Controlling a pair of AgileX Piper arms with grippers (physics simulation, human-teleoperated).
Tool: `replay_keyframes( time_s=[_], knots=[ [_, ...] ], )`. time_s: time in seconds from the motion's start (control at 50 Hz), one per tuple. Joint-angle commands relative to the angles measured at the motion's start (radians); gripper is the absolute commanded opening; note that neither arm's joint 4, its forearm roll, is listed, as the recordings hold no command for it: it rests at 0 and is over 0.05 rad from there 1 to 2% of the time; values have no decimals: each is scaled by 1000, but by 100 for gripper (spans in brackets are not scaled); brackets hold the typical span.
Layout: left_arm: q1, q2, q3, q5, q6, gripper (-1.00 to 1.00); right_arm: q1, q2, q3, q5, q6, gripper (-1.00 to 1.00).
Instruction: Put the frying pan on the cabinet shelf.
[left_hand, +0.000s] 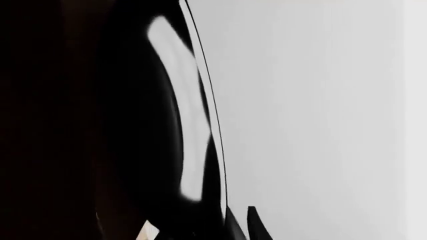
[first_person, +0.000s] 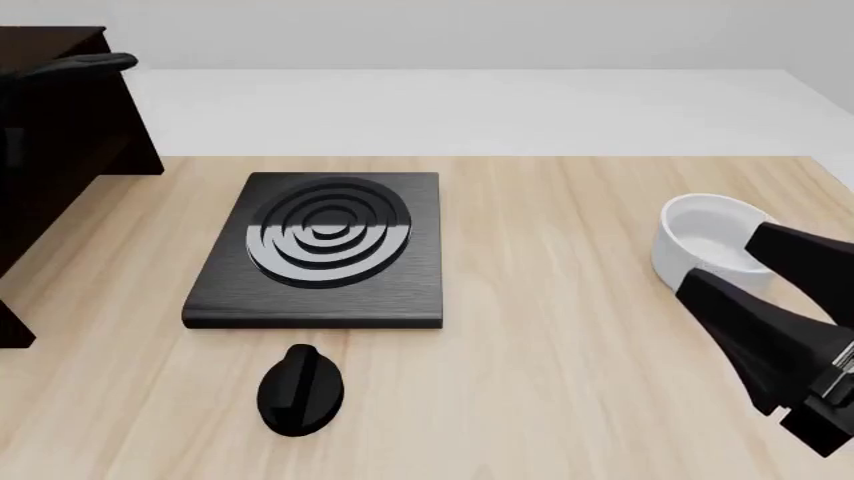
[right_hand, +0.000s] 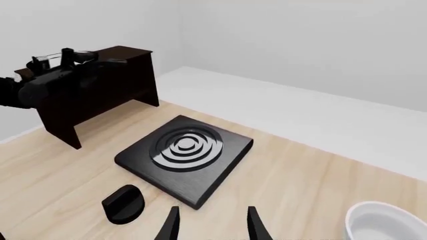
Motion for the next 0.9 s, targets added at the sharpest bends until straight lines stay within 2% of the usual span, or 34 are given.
replay_keyframes(
  time_s=[0.02,0.18,0.22,0.24,0.42,0.6,0.72,0.8,0.9],
  knots=[
    [-26,-54,71,-54,-4,100,0,-1,11,-6,3,100],
    [-56,-101,104,-59,5,100,-5,-6,9,1,8,100],
    [-33,-131,66,0,72,100,-2,0,12,-5,5,100],
    [-48,-137,92,-24,39,100,-1,3,13,-8,6,100],
    [-60,-203,109,4,70,100,-1,4,16,-8,11,100],
    [-78,-283,159,9,67,100,3,8,13,-9,9,100],
    [-76,-283,174,-6,62,100,4,5,9,-5,8,100],
    [-91,-324,180,21,74,100,5,6,8,-7,9,100],
    [-111,-402,166,108,94,100,9,5,11,-7,7,100]
  ],
)
